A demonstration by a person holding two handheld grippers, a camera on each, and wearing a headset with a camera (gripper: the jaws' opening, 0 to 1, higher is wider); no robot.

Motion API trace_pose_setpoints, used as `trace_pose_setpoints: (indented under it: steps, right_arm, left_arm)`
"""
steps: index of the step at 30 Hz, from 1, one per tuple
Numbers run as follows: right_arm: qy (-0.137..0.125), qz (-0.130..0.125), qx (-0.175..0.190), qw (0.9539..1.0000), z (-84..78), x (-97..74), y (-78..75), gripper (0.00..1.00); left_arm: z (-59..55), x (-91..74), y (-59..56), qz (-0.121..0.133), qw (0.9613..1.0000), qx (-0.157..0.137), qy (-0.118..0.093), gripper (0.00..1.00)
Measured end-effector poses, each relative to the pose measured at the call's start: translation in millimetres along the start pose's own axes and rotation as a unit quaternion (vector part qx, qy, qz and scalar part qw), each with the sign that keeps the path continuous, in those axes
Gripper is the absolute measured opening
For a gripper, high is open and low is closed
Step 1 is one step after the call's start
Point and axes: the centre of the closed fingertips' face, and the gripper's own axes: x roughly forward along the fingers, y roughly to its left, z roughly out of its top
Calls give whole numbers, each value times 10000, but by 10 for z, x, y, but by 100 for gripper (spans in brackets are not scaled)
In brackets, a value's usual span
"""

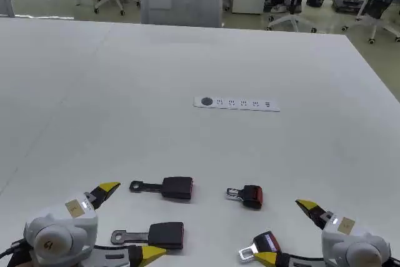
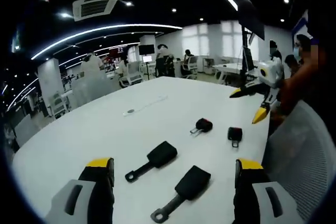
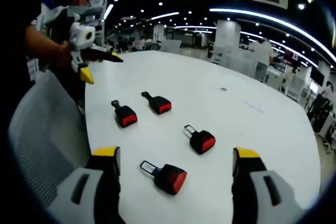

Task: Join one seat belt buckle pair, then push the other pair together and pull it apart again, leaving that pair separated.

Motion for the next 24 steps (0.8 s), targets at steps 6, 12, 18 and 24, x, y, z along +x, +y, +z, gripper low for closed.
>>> trace_pose_setpoints:
  steps: [6,12,18,24]
  right_arm:
    - [18,-13,0,10000,-35,-19,-16,89]
    - [35,-17,19,10000,-65,-28,-41,88]
    - [55,18,29,10000,-81,-29,-35,88]
    - [75,50,1,10000,-87,-30,-29,88]
  left_arm:
    - [-39,12,-37,-81,9999,82,76,99]
    - [-32,31,-32,-82,9999,77,47,99]
    - [-14,50,-52,-102,9999,73,38,99]
    - [-16,53,-69,-116,9999,60,43,98]
